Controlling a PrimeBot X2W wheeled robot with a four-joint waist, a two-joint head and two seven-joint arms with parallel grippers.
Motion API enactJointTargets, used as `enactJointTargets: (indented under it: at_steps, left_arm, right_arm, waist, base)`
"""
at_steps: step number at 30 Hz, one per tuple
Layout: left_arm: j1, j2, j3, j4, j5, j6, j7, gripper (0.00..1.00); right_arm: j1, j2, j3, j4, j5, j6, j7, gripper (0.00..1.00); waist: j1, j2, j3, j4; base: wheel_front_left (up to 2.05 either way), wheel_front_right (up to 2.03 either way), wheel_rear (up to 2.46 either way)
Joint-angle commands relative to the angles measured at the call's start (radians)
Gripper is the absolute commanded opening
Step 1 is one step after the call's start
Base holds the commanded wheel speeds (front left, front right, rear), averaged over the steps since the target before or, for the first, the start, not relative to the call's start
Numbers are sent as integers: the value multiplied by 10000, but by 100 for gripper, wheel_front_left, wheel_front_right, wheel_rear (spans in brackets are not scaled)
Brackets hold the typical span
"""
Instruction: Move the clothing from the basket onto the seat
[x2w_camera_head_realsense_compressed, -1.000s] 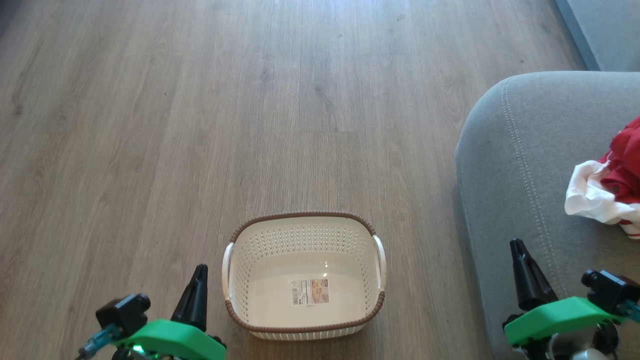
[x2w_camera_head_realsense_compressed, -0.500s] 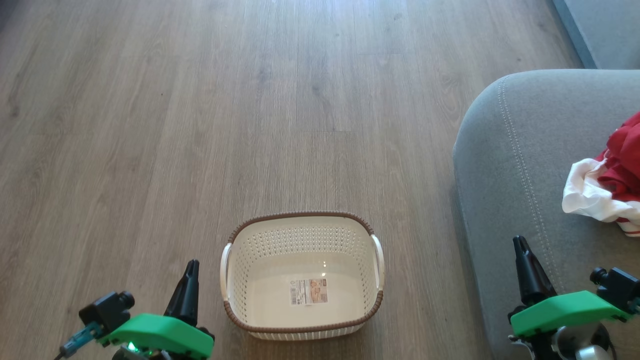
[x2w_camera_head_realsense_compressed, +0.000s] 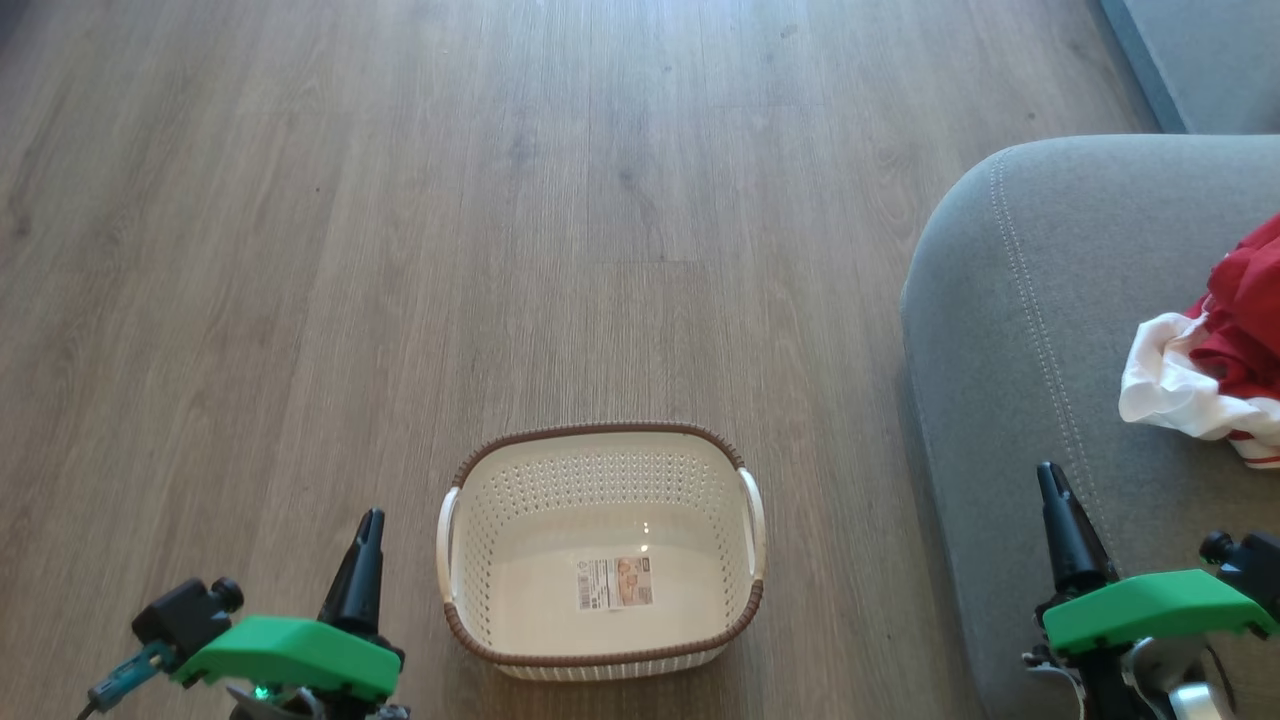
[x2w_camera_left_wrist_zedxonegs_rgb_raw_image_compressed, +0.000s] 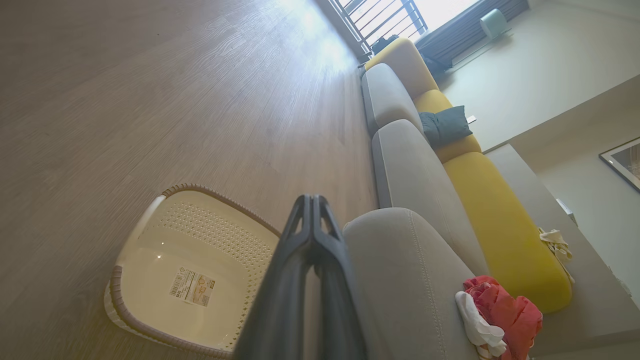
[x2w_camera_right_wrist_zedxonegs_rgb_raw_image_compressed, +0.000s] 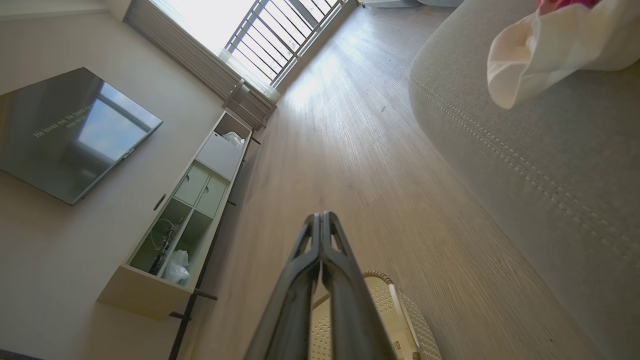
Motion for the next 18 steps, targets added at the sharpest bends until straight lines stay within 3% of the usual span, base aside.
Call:
enactJointTargets:
  at_steps: [1,18]
  left_arm:
    - [-574,116,253,-240,-212,-82,33,0]
    - [-809,127,666,-113,-2061,-311,519,0]
  right_arm:
    - [-545,-15,37,-276,236,0,51,0]
    - [-760,87,-175,-165,2110,0,541,0]
  waist:
    - [-1,0,1,-4]
    - [-1,0,16,-97]
  base:
    - [0,0,0]
    - [0,0,0]
